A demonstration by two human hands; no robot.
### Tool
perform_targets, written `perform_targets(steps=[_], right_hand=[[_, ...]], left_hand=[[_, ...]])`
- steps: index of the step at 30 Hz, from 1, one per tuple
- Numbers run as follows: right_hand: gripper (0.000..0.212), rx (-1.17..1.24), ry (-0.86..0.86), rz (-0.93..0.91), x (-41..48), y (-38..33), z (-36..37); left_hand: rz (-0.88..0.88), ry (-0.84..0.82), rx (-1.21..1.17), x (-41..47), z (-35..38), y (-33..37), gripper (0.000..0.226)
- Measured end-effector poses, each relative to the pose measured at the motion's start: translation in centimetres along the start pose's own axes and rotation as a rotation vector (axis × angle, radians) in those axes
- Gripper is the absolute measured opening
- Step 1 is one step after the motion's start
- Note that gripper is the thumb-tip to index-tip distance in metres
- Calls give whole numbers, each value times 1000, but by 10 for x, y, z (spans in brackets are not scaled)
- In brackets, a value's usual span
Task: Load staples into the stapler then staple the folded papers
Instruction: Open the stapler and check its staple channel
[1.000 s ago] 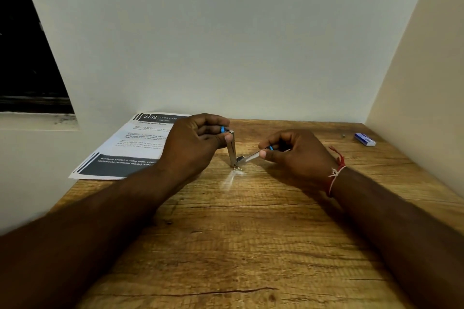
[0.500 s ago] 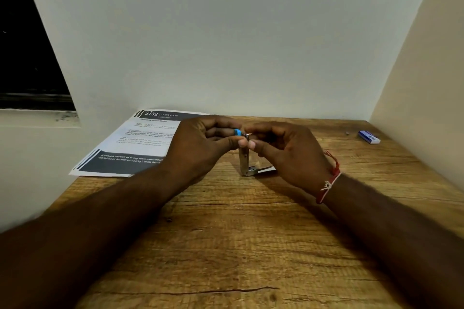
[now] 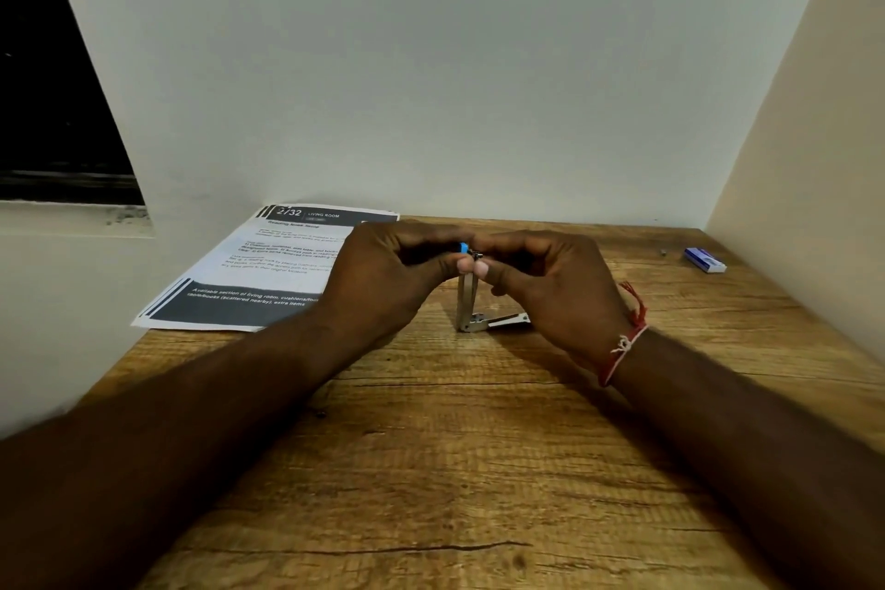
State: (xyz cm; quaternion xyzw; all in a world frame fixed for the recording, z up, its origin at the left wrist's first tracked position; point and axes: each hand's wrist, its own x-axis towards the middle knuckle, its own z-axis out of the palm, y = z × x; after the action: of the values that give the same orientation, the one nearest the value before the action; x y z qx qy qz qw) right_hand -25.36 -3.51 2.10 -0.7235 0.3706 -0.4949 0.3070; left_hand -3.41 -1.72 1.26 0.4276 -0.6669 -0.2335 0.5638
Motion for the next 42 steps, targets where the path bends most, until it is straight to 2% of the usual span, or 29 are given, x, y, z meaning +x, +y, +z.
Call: perform_targets(steps=[11, 17, 26, 32, 36, 42], right_hand=[[15, -67, 15, 31, 2, 2, 1], [10, -142, 15, 22, 2, 2, 3], [6, -192, 8, -19, 0, 7, 11], [6, -219, 44, 107, 5, 20, -1], [6, -236, 38, 110, 12, 26, -16], [8, -223, -6, 109, 19, 32, -34]], left_hand=[[29, -4, -18, -2, 3, 6, 32], [-20, 15, 10, -1, 5, 11, 34], [-50, 37, 12, -1, 6, 11, 23], [-174, 104, -70, 8, -6, -4, 16], [-147, 73, 67, 9, -13, -8, 16], [-117, -85, 296, 10, -21, -11, 26]])
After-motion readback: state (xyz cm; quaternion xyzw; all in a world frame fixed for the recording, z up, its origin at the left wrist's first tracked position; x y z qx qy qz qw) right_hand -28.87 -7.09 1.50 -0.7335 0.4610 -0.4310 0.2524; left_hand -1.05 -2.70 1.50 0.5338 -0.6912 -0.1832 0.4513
